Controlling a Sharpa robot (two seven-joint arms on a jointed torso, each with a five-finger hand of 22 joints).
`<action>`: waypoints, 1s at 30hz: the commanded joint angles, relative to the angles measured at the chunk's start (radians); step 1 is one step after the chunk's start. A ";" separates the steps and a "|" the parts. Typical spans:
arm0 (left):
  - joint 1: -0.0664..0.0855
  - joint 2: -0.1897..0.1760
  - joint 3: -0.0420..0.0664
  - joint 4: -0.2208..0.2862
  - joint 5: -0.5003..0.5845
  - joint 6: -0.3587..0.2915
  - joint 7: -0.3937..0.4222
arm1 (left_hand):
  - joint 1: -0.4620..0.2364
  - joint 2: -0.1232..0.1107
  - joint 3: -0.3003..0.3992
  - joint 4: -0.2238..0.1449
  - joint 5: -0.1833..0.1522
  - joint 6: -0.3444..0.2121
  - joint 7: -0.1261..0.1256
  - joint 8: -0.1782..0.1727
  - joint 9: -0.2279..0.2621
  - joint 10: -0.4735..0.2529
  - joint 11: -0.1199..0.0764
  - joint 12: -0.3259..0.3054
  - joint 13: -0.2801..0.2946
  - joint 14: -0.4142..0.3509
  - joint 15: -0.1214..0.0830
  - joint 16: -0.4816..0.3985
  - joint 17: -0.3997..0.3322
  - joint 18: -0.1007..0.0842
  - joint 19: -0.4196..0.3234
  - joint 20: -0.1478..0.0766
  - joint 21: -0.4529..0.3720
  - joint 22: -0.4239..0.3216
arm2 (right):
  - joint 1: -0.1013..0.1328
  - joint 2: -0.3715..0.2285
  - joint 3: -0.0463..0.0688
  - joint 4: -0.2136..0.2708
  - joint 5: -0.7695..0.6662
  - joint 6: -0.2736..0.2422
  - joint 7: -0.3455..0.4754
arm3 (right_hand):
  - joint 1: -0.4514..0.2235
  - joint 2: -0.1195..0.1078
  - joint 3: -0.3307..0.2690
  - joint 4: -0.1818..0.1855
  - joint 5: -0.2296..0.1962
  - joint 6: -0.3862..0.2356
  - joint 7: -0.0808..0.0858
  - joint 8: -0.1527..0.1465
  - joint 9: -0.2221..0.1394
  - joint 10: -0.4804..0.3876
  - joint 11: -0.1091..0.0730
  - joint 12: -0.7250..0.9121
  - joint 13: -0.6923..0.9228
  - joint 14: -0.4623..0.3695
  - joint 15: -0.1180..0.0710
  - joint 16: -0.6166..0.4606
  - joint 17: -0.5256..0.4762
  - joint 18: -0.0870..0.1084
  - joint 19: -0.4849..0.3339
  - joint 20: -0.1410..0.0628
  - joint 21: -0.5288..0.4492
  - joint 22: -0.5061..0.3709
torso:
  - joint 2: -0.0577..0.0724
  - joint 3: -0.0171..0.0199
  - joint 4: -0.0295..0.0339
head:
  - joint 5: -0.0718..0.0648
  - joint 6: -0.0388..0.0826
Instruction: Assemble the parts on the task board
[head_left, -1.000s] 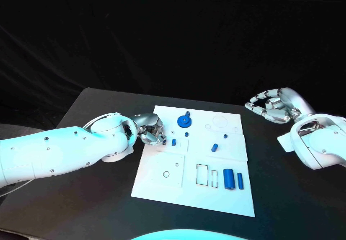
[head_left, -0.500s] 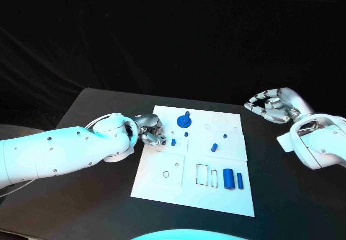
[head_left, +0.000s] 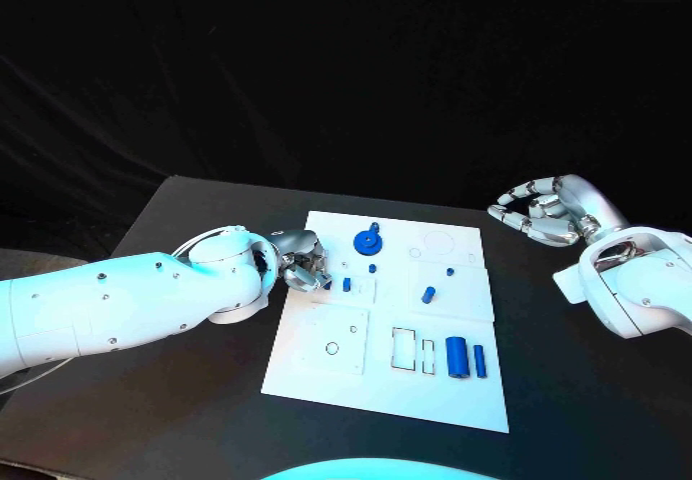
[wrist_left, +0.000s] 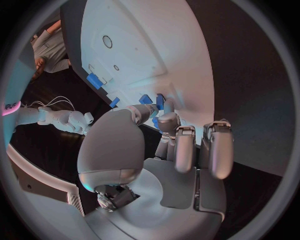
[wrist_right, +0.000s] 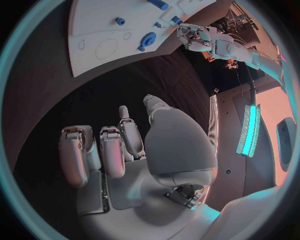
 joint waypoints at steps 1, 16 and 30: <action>-0.002 0.003 -0.002 0.000 0.008 0.036 -0.019 | 0.011 0.002 0.179 -0.172 0.006 0.006 -0.002 0.005 0.001 0.009 0.001 0.005 0.002 0.104 -0.009 0.006 0.263 -0.005 0.037 -0.003 0.006 0.180 | -0.001 0.000 0.000 0.002 -0.008 -0.001 0.008 | -0.006 0.000 -0.006 0.000 0.003 0.005 -0.001 0.005 0.001 0.001 -0.005 -0.001 0.015 0.076 -0.008 -0.004 0.147 0.014 0.056 -0.007 -0.006 0.210 | 0.000 -0.0002 0.0003 | 0.000 0.000; -0.002 0.005 -0.001 0.003 0.029 0.063 -0.023 | 0.011 0.002 0.179 -0.172 0.006 0.006 -0.002 0.005 0.001 0.009 0.001 0.005 0.002 0.104 -0.009 0.006 0.263 -0.005 0.037 -0.003 0.006 0.180 | -0.001 -0.001 0.000 0.001 -0.008 -0.001 0.008 | -0.006 0.000 -0.006 0.000 0.003 0.005 -0.001 0.005 0.001 0.001 -0.005 -0.001 0.015 0.076 -0.008 -0.004 0.147 0.014 0.056 -0.007 -0.006 0.210 | -0.001 -0.0006 0.0009 | -0.001 -0.003; -0.002 0.011 -0.001 0.004 0.042 0.068 -0.019 | 0.011 0.001 0.179 -0.171 0.006 0.007 -0.002 0.004 0.001 0.011 0.001 0.006 0.005 0.104 -0.009 0.006 0.263 -0.005 0.037 -0.003 0.006 0.180 | -0.001 -0.001 0.000 0.002 -0.008 -0.002 0.008 | -0.006 0.000 -0.006 0.000 0.003 0.005 -0.001 0.005 0.001 0.001 -0.005 -0.001 0.015 0.076 -0.008 -0.004 0.147 0.014 0.056 -0.007 -0.006 0.210 | 0.000 -0.0001 0.0004 | -0.001 -0.003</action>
